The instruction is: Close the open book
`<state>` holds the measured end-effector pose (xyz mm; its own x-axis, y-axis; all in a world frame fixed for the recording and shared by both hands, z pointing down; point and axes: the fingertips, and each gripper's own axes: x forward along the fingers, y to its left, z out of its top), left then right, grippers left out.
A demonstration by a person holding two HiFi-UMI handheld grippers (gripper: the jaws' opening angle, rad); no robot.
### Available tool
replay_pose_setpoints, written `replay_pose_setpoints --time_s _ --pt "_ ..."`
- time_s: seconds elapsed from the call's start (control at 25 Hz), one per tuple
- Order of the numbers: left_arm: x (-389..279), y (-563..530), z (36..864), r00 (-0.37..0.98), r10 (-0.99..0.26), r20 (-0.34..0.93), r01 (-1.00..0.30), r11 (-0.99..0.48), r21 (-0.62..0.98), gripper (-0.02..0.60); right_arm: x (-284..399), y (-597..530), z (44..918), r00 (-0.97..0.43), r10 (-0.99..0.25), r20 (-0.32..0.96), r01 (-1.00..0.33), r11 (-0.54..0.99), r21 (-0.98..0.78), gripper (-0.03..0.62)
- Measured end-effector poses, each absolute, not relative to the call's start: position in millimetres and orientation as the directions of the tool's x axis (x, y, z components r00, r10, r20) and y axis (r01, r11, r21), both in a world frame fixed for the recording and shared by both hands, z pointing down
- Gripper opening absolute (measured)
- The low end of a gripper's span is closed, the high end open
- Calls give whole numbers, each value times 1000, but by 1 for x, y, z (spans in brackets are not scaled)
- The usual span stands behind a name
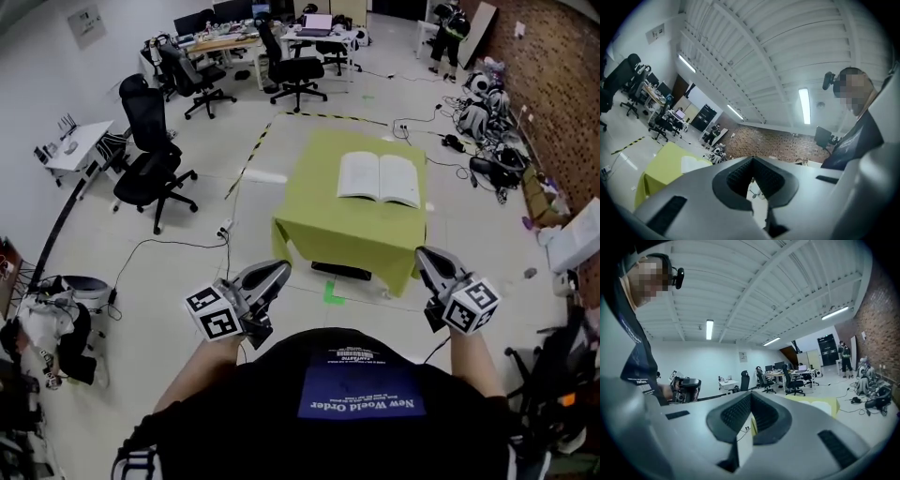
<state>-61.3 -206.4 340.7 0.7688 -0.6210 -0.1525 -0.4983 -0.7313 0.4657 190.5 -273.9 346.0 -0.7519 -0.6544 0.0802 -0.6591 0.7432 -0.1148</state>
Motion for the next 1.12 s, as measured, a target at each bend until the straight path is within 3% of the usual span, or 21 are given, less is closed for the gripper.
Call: replay_pose_setpoints --time_s 0.36,1.12 --pt "-38 -285 358 799 -591 -116 -463 -727 507 5 217 -342 362 -722 -685 100 -691 707 -150 -15" --pt "-67 -560 372 963 -213 -167 -105 -864 493 5 178 -509 354 -407 -901 149 -912 393 -119 -15"
